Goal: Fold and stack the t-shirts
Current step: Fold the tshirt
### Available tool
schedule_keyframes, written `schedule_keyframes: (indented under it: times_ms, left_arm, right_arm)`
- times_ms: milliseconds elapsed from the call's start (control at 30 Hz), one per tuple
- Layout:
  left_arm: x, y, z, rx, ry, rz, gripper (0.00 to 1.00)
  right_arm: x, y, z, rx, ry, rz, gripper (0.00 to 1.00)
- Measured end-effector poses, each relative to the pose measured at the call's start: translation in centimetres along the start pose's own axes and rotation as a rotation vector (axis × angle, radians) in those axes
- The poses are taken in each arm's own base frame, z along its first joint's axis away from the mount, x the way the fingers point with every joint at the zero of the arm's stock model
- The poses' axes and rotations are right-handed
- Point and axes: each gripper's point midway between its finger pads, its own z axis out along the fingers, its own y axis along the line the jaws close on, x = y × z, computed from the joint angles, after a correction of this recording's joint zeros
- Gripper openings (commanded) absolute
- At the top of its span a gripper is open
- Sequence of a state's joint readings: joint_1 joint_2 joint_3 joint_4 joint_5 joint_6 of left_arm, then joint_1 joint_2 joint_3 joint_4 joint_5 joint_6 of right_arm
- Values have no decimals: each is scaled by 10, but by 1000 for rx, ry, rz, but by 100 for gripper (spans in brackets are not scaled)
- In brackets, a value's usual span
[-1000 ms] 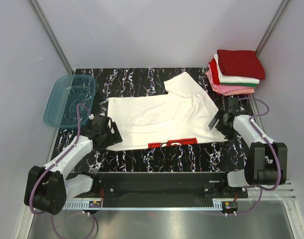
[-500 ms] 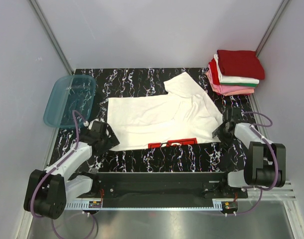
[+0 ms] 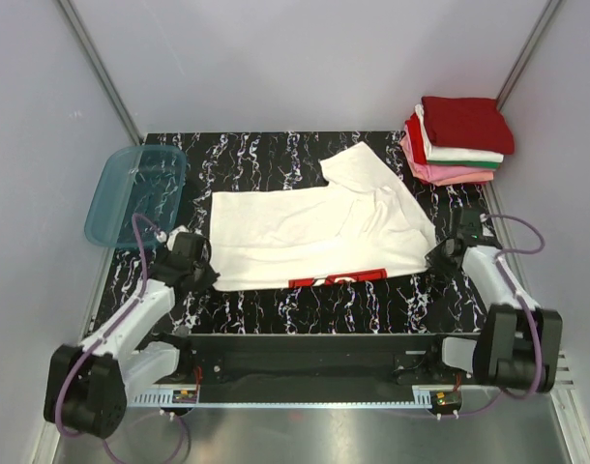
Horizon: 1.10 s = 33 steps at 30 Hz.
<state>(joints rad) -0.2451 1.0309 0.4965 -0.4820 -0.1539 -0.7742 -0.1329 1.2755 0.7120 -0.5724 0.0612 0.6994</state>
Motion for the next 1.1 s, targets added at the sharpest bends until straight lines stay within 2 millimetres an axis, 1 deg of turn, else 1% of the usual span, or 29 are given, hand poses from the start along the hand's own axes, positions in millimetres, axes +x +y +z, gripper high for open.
schedule_keyframes:
  times_ms: [33, 133, 167, 200, 233, 267, 333, 367, 400, 433, 467, 500, 533, 567, 600, 633, 700, 767, 800, 867, 900, 967, 1000, 1033, 1100]
  left_arm:
    - [-3, -2, -9, 19, -19, -12, 0]
    - [-15, -10, -36, 91, -84, -57, 0]
    - [-17, -12, -42, 107, -92, -71, 0]
    - [-17, -13, -47, 118, -91, -86, 0]
    - [-15, -12, -51, 122, -85, -97, 1]
    - [-13, -12, -54, 125, -75, -109, 6]
    - [-5, -9, -59, 125, -46, -128, 15]
    - [-2, -7, -62, 127, -38, -133, 20]
    - [1, -6, -66, 135, -30, -145, 31]
    - [4, -5, -70, 141, -25, -152, 45]
    - [7, -3, -74, 149, -22, -156, 74]
    - [10, -1, -78, 154, -16, -158, 85]
    - [13, 0, -83, 161, -11, -160, 92]
    - [14, 2, -88, 165, -8, -152, 99]
    - [14, 2, -94, 170, -8, -141, 99]
    - [12, 1, -99, 173, -7, -127, 99]
    - [2, -6, -116, 198, -18, -71, 99]
    - [-15, -18, -134, 237, -53, -8, 99]
    - [-25, -25, -142, 253, -73, 31, 99]
    - [-44, -36, -153, 272, -121, 107, 99]
    - [-54, -41, -156, 278, -150, 148, 99]
    - [-64, -44, -155, 275, -185, 208, 99]
    - [-67, -43, -153, 267, -195, 238, 99]
    - [-69, -42, -151, 256, -204, 262, 99]
    - [-74, -40, -146, 239, -232, 289, 99]
  right_arm:
    - [-4, 0, -10, -12, -28, 14, 0]
    - [-14, -2, -49, -59, -139, 81, 0]
    - [-15, -4, -57, -66, -158, 99, 0]
    - [-14, -7, -64, -69, -175, 119, 3]
    - [-13, -10, -70, -69, -183, 136, 10]
    - [-11, -12, -73, -69, -184, 149, 13]
    - [-6, -18, -77, -55, -178, 174, 26]
    - [-4, -22, -78, -41, -175, 187, 35]
    - [-2, -26, -80, -27, -173, 201, 68]
    - [-1, -29, -81, -16, -173, 222, 83]
    - [0, -33, -84, -4, -178, 231, 92]
    - [0, -36, -88, 2, -187, 240, 97]
    - [-1, -37, -93, -5, -199, 245, 98]
    - [-6, -36, -102, -28, -233, 249, 98]
    - [-10, -33, -110, -52, -258, 249, 98]
    - [-19, -25, -121, -101, -296, 236, 98]
    - [-33, -7, -139, -197, -347, 198, 97]
    - [-48, 20, -153, -289, -358, 133, 94]
    - [-57, 36, -156, -315, -343, 98, 93]
    - [-80, 77, -150, -352, -286, 15, 92]
    - [-92, 100, -144, -365, -261, -27, 92]
    - [-112, 149, -119, -377, -212, -134, 92]
    - [-120, 178, -102, -393, -189, -194, 91]
    - [-125, 201, -89, -401, -178, -240, 91]
    - [-131, 250, -53, -403, -131, -349, 90]
